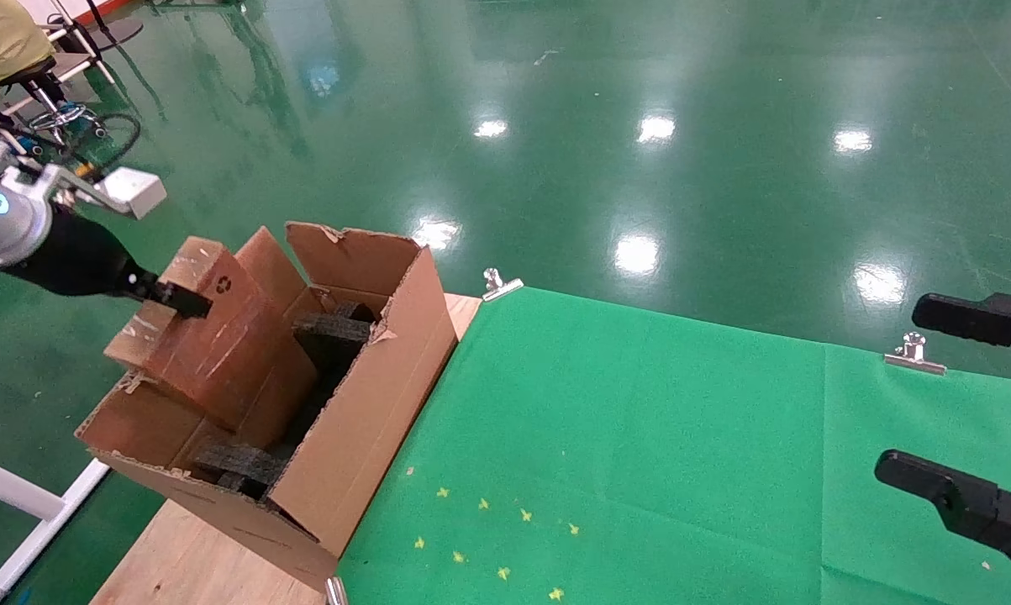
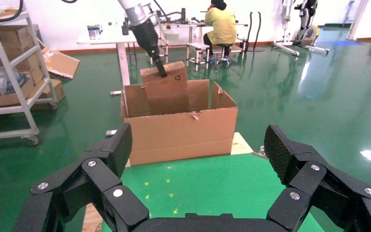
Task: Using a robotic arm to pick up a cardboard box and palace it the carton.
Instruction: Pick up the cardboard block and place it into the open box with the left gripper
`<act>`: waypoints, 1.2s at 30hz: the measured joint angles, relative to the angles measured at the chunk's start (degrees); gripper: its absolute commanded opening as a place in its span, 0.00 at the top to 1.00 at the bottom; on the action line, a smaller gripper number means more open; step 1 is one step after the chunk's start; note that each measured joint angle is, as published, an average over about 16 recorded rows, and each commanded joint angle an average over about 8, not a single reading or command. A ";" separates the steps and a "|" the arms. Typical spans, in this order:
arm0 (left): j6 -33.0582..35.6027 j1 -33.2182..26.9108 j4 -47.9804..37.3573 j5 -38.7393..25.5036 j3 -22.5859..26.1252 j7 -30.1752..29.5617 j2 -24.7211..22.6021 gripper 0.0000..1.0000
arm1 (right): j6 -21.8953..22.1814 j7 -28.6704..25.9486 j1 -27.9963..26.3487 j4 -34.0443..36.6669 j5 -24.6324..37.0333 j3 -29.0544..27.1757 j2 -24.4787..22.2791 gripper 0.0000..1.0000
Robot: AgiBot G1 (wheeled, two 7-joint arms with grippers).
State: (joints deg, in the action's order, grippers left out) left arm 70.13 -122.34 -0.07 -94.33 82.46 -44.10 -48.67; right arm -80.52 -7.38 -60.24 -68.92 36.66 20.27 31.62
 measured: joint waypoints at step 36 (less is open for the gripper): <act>-11.05 15.30 -0.43 4.29 -3.02 -3.86 0.19 1.00 | 0.00 0.00 0.00 0.00 0.00 0.00 0.00 0.00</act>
State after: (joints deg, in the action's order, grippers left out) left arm 59.07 -107.04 -0.51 -90.03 79.44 -47.96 -48.48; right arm -80.52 -7.38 -60.24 -68.92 36.66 20.27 31.62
